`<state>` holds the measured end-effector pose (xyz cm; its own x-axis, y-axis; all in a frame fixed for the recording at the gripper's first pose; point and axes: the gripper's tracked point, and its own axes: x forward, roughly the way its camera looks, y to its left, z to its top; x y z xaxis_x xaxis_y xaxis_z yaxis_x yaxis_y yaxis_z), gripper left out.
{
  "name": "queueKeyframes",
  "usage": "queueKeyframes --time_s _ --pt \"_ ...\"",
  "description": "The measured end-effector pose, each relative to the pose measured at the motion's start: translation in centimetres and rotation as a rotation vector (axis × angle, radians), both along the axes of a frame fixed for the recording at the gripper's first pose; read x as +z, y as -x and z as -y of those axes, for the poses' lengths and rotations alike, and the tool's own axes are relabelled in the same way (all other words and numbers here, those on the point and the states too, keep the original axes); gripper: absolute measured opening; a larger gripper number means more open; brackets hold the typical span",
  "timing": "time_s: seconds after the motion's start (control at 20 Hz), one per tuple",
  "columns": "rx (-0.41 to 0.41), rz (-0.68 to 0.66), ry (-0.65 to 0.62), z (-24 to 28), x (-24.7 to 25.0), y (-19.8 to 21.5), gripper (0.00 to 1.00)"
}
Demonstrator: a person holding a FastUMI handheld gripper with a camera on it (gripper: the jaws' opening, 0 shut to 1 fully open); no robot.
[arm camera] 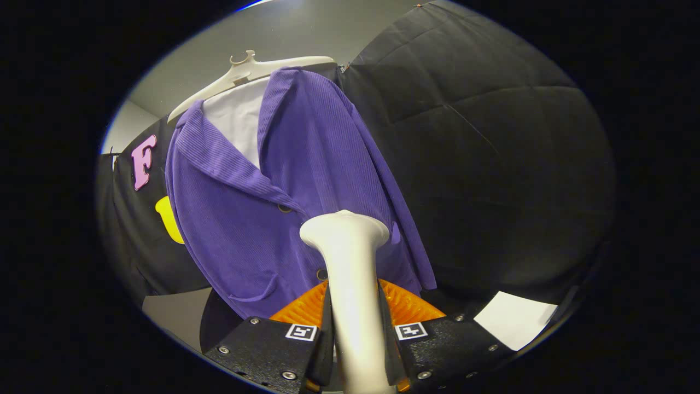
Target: Iron the clothes twice with a garment steamer, once on the left side and once on the right side.
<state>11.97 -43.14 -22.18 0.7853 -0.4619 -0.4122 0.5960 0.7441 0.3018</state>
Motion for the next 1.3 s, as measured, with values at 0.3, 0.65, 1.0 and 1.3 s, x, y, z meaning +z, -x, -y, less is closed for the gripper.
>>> queueKeyframes --time_s 0.3,0.65,1.0,1.3 --pt "0.023 -0.104 -0.053 -1.5 -6.2 2.2 0.38" --pt "0.124 -0.181 -0.074 -5.6 -10.1 4.8 0.38" --pt "0.334 -0.108 -0.062 -14.8 -7.2 8.4 0.38" --pt "0.527 -0.023 0.0 -23.7 -1.3 11.6 0.38"
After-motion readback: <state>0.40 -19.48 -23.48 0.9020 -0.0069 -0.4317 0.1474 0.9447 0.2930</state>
